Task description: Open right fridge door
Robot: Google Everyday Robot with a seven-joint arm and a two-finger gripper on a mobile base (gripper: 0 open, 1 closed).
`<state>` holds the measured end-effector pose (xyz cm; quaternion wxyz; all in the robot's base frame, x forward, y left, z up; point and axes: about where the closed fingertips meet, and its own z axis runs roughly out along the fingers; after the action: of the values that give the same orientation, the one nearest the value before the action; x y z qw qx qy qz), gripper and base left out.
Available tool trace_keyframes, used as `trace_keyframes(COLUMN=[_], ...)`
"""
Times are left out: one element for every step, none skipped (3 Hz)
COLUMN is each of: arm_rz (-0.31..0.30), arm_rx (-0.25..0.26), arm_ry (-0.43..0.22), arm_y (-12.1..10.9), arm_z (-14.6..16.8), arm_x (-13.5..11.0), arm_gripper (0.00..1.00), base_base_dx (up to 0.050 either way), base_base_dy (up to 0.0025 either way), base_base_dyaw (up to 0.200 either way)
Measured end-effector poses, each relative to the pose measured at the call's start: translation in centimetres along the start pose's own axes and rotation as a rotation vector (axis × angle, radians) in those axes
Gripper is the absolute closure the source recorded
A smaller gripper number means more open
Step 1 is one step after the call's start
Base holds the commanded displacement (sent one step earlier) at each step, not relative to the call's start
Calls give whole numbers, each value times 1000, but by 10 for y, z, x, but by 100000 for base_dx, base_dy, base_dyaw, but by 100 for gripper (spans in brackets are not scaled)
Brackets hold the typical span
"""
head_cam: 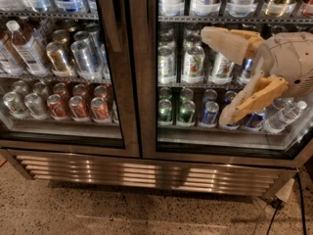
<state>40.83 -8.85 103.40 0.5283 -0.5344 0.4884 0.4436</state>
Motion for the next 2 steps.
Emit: trace_keyframes(arm_rz=[11, 69], arm_rx=[-15, -27], arm_ry=[9, 25], arm_y=[-1, -5], arm_z=[3, 5], arm_x=[4, 29], arm_gripper=[0, 0], base_base_dx=[0, 0], base_base_dy=[0, 0], base_base_dyaw=[0, 0])
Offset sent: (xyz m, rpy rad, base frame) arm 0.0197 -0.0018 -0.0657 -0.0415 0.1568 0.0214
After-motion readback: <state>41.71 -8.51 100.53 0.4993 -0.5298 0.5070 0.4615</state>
